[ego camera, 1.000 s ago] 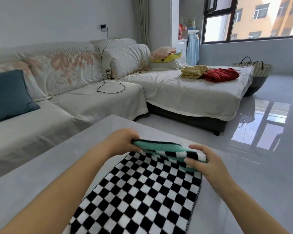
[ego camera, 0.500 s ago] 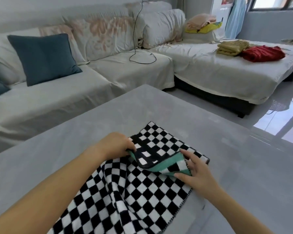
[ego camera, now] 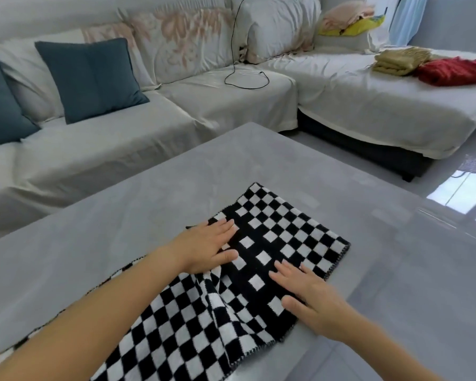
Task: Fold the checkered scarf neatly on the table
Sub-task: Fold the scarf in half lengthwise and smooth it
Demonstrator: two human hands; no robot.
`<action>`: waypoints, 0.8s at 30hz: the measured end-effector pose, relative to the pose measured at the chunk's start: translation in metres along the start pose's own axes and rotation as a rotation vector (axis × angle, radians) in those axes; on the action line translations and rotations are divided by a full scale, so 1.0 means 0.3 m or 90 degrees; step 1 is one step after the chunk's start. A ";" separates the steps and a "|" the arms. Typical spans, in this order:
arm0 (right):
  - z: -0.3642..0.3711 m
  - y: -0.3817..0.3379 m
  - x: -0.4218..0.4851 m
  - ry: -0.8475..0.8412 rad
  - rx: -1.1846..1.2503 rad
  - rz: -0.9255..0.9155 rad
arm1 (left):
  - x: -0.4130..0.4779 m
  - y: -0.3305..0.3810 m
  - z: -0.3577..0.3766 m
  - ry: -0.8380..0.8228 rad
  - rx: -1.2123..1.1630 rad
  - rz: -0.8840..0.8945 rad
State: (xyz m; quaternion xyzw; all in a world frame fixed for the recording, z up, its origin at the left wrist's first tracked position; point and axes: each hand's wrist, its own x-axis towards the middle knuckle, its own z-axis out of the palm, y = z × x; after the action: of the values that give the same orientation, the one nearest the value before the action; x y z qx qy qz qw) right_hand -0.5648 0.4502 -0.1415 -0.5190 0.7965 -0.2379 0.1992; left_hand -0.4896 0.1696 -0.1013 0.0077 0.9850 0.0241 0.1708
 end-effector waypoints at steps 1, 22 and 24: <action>0.014 -0.009 0.001 0.001 -0.064 0.006 | 0.002 0.015 0.016 -0.015 0.002 -0.010; -0.126 0.185 0.203 0.126 -0.315 0.245 | 0.432 0.072 0.011 0.071 0.044 -0.017; -0.111 0.190 0.207 0.102 -0.289 0.302 | 0.462 0.079 0.040 0.067 0.026 -0.028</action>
State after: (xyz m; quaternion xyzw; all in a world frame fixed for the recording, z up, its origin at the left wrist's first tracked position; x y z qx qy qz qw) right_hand -0.6492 0.4186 -0.1524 -0.3300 0.9408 -0.0415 0.0646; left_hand -0.6161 0.1969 -0.1580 -0.0116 0.9928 0.0008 0.1190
